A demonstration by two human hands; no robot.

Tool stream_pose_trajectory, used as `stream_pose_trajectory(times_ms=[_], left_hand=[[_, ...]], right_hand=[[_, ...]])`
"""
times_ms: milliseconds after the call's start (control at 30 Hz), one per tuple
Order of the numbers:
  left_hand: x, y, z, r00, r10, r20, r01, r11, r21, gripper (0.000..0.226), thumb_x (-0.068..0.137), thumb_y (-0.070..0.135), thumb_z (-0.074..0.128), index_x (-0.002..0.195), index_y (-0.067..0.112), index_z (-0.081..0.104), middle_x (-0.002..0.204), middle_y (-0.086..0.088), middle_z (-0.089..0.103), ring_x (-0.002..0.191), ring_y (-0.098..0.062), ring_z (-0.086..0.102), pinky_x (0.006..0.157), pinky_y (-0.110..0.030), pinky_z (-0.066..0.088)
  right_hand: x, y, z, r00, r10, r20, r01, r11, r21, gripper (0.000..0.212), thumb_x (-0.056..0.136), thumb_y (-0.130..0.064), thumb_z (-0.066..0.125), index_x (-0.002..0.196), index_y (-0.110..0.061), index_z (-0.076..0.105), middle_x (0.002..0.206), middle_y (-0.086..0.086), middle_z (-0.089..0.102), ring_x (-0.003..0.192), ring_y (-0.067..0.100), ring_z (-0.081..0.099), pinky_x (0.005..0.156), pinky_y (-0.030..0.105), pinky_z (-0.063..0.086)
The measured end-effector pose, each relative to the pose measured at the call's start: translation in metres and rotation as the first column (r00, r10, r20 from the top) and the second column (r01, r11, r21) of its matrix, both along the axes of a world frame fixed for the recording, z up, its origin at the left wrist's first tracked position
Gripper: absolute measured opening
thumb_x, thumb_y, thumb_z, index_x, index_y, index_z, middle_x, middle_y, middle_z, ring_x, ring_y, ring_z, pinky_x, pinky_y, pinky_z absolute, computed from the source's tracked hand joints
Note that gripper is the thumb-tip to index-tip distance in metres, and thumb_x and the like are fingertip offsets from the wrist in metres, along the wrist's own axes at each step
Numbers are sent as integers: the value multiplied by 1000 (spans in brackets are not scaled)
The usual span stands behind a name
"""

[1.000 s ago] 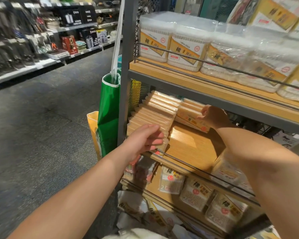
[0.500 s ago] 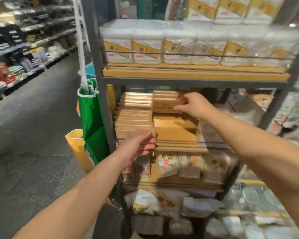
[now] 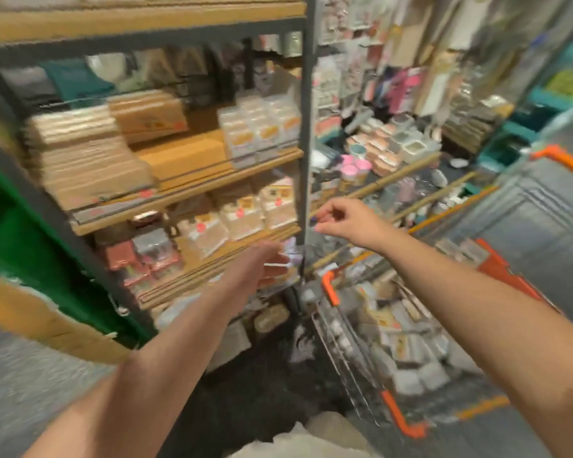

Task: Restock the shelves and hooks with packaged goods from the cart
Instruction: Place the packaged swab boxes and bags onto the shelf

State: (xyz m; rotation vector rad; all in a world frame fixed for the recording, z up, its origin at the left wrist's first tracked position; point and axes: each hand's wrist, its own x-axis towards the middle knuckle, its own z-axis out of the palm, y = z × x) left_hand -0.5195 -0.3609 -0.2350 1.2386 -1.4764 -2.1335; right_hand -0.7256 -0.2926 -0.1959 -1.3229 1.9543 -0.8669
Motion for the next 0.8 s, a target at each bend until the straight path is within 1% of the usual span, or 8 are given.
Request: stream_pose_trajectory(times_ms=[133,233,300,433,533,667,733,800], left_hand=[[-68,49,-14,985,-168,35,167,986,15,10,95,26,54,86,23,56,68,8,66,62,-10,63,61,-24,39],[-117,85,-37,957,-280,80,279,960,29,10,99,26,51,94,22,58,68,9,69,65,-12,66,59,-24,41],[-151,113,-50,939,-329,97,327,944,36,12,99,25,51,90,23,58,69,9,68,67,-13,66,58,-22,39],[-213,168,-80,907,-383,176,369,923,107,12,98,31,52,90,24,58,81,4,66,72,-13,66,52,-20,40],[-239,199,-106,902,-378,208,341,920,196,15,96,34,55,88,22,58,82,2,64,70,-12,66,57,-24,42],[-244,213,-129,911,-310,274,204,912,355,14,98,25,54,89,17,62,71,-2,57,52,-12,55,48,-21,34],[-237,209,-145,917,-266,299,136,910,391,14,100,22,50,103,10,57,71,-3,54,46,-10,50,41,-17,34],[-232,204,-157,897,-255,360,111,921,374,18,101,25,49,107,10,56,81,-3,59,64,-14,57,53,-21,41]], right_hand=[[-65,99,-26,982,-185,35,180,977,117,24,80,-1,76,83,-19,60,72,-1,52,68,8,47,67,18,40],[-102,168,-49,959,-281,44,268,944,192,18,82,-2,74,86,-14,62,74,1,50,61,0,45,64,14,38],[-125,208,-70,953,-298,55,278,932,233,14,83,-1,73,92,-6,63,73,2,48,57,-5,44,62,10,37],[-172,265,-120,963,-260,69,223,915,335,16,86,-9,73,75,-16,64,70,-6,49,69,8,42,63,27,32],[-197,295,-151,958,-269,100,207,888,412,18,86,-24,74,71,-25,64,70,-3,61,66,9,52,63,31,40],[-208,306,-180,909,-347,233,188,838,512,16,90,-31,69,84,-16,68,59,-14,60,52,1,49,48,16,37],[-208,299,-197,864,-401,303,179,809,560,21,92,-33,66,89,-13,65,69,-7,60,54,6,48,51,22,37],[-207,290,-211,812,-471,346,193,775,602,21,92,-36,64,95,-15,65,85,-3,64,67,8,57,60,24,44]])
